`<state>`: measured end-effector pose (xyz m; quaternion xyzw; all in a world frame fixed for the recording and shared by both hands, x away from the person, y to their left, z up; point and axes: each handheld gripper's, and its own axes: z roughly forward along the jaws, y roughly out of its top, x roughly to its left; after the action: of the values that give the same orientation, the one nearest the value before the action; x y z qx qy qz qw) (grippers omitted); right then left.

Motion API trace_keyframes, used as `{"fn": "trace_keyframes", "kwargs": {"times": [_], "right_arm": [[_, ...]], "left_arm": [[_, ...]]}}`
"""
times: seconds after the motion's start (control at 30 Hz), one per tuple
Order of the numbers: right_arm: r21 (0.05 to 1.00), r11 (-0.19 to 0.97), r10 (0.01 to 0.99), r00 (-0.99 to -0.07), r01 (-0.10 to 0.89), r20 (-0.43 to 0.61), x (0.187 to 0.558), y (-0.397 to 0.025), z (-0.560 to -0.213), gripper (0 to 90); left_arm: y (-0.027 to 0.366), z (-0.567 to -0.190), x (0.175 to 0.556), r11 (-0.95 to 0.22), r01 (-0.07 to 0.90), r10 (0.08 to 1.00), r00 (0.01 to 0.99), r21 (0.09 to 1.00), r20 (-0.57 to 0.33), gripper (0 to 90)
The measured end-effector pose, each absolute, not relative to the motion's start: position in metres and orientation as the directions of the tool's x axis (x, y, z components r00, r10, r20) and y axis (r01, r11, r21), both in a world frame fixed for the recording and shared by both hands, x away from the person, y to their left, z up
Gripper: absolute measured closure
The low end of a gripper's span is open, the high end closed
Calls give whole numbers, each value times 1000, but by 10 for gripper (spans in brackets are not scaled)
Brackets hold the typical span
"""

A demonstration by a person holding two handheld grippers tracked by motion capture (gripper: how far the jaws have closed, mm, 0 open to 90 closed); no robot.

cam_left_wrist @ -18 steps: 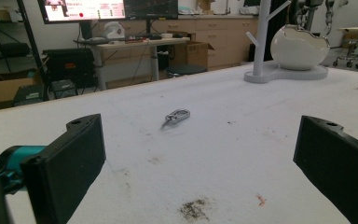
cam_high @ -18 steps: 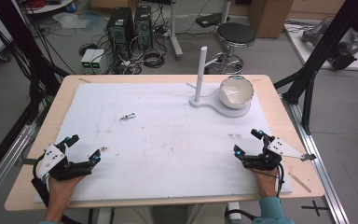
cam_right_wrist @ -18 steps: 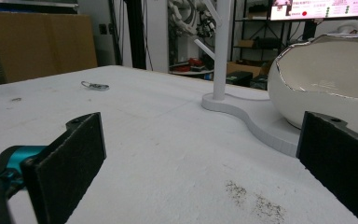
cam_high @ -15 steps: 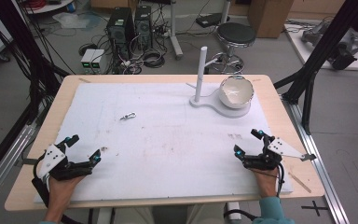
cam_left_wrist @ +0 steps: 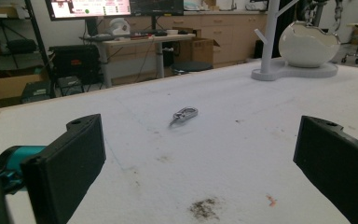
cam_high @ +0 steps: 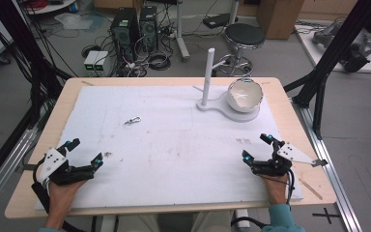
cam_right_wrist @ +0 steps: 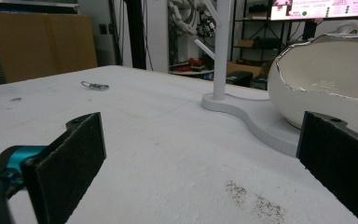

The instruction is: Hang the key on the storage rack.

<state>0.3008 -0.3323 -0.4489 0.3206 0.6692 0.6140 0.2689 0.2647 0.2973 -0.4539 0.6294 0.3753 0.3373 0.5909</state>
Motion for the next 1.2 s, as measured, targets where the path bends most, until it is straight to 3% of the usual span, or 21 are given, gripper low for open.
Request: {"fn": "trace_keyframes", "kwargs": {"times": [0.2,0.53,1.2], "right_arm": [[995,38,761,-648,93,31,301,-333,-449,5],[995,35,761,-648,91,32,301,-333,-449,5],[995,36,761,-649,89,31,301,-333,-449,5]], "left_arm": [[302,-433,277,-28,86,861,508,996,-20,26],[293,-389,320,-189,146,808,585,971,69,26],[257,-338,415,-475,279,666,734,834,133,26]]}}
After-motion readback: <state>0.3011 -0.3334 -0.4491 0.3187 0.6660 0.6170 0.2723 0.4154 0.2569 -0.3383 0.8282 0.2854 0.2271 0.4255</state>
